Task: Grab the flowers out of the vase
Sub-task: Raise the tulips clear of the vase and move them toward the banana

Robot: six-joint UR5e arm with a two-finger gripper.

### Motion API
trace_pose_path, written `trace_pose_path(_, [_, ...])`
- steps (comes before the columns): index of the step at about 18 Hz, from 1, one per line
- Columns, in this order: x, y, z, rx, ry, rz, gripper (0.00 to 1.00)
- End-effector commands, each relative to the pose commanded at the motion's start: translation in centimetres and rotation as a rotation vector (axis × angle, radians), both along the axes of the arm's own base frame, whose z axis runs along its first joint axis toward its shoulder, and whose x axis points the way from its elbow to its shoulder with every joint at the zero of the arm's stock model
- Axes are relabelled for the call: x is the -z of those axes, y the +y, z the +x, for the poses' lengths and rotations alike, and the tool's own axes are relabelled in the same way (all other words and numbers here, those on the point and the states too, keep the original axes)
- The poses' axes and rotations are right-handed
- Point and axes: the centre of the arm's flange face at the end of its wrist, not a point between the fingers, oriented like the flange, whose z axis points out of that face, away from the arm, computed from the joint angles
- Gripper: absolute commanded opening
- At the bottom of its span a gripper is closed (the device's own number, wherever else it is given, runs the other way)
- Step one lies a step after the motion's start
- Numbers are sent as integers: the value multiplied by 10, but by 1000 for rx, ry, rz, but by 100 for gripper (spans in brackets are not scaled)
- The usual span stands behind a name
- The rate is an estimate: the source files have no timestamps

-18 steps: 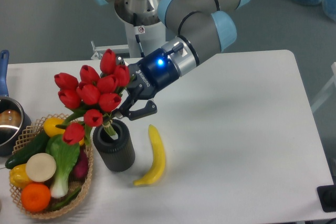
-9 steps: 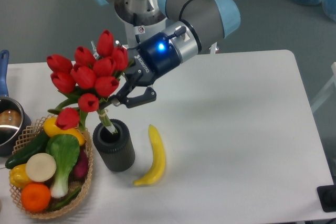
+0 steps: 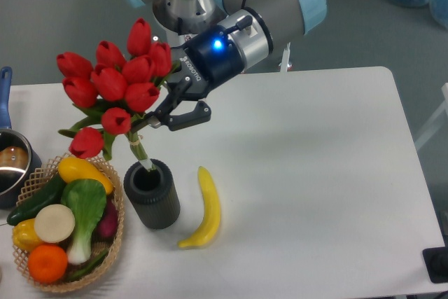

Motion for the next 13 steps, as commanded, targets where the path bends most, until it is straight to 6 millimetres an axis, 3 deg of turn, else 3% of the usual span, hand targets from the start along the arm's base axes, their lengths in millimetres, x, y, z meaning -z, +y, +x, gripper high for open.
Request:
trace_pose_path(5, [18,-19,-35,-61,-27,-18,55])
trace_pose_path(13, [37,-38,-43,-99,-53,-37,55])
